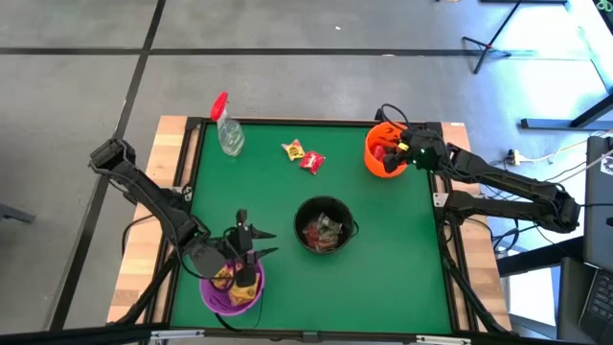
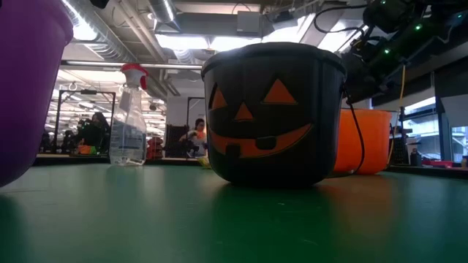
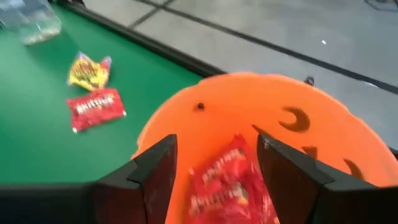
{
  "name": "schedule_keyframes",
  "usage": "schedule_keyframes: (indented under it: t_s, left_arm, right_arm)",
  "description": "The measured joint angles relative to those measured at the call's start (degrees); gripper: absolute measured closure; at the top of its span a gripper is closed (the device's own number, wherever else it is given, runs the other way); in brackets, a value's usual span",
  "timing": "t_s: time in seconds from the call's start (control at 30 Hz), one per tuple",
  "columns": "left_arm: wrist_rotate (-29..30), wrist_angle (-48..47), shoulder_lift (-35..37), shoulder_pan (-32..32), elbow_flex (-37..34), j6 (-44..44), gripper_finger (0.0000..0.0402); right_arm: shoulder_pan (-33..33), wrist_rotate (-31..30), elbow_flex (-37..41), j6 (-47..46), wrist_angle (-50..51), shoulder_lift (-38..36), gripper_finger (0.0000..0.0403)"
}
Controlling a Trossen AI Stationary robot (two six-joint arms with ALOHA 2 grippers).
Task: Sort candy
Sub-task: Put the red candy into the orange bucket
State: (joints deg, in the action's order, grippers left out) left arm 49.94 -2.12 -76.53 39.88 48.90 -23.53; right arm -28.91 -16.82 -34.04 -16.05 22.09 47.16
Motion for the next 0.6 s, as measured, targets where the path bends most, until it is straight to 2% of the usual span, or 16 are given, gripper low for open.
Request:
schedule_keyframes:
  t_s: [0.1,0.27,0.5,0.6]
  left_arm:
    - [1.6,0.0,0.0,-1.0,0.0,2.0,0.0264]
    - [1.2,0.0,0.0,-5.4,0.0,6.3,0.0264]
    - [-10.4,-3.4,0.1,-17.6,0.0,14.7,0.0264]
    - [-14.0,-4.9,1.7,-24.0,0.0,17.9,0.0264]
  right_arm:
    - [0.0,0.7,0.0,0.0,-3.1,0.0,0.0183]
    - [0.0,7.2,0.0,1.7,-11.4,0.0,0.0182]
    - [0.0,17.8,0.0,3.1,-25.8,0.2,0.0182]
    - [0.1,20.6,-0.1,3.3,-28.4,0.3,0.0182]
